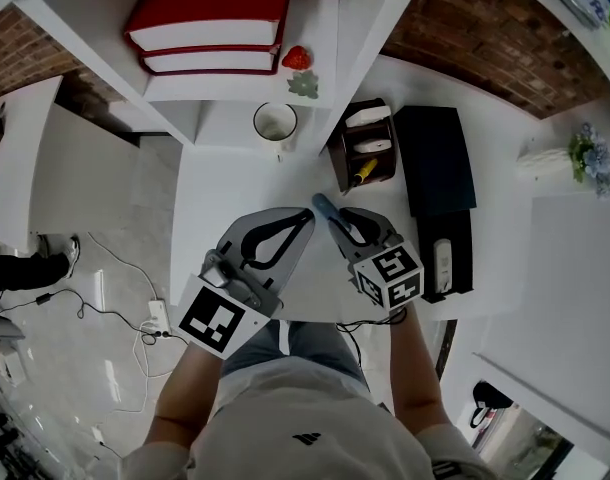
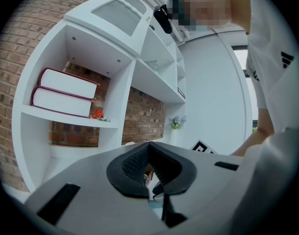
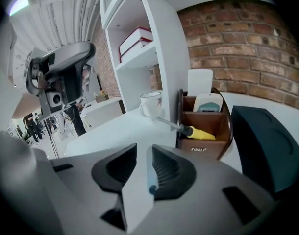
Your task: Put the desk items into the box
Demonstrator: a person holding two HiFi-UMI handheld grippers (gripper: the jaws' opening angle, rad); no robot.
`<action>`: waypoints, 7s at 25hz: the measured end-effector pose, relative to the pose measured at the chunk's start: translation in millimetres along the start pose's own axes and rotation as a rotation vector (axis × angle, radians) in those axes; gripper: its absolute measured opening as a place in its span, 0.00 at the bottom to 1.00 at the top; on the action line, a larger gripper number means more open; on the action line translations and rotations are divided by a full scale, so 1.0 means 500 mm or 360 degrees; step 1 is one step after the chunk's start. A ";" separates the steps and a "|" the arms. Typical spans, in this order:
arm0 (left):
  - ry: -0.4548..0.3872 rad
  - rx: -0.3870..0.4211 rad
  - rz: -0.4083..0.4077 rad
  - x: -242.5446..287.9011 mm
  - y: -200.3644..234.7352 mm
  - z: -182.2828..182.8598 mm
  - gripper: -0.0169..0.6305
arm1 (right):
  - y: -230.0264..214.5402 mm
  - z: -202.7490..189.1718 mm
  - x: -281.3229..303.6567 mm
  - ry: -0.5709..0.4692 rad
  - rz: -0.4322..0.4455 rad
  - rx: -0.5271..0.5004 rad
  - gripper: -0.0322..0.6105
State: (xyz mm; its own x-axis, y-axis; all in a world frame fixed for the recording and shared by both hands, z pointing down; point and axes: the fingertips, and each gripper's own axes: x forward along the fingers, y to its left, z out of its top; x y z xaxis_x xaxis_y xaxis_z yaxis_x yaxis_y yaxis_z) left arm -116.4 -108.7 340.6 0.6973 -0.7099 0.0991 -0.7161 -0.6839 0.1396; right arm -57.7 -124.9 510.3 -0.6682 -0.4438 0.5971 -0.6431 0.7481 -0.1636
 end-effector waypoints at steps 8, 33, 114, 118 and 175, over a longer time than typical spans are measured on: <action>0.0031 -0.0020 0.0019 -0.002 0.020 -0.017 0.04 | -0.024 -0.051 0.034 0.0122 -0.0027 0.0015 0.22; 0.0037 -0.0017 -0.0007 0.001 0.028 -0.021 0.04 | -0.012 -0.083 0.066 0.0233 -0.0031 -0.0030 0.21; 0.0077 0.0153 -0.1210 0.213 -0.533 -0.024 0.04 | -0.133 -0.226 -0.557 -0.0427 -0.1093 0.0627 0.17; 0.0089 0.0137 -0.1179 0.231 -0.515 -0.029 0.04 | -0.160 -0.245 -0.531 -0.0369 -0.1067 0.0648 0.17; 0.0054 0.0128 -0.1255 0.218 -0.508 -0.018 0.04 | -0.101 -0.154 -0.570 -0.0600 -0.1153 0.0678 0.06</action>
State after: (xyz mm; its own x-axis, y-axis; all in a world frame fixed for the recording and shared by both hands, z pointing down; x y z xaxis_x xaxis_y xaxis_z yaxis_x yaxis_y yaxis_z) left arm 141.9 -10.9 324.6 0.9995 -0.0061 0.0307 -0.0094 -0.9939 0.1095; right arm 193.9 1.6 408.9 -0.0777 -0.9203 0.3835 -0.9854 0.0125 -0.1696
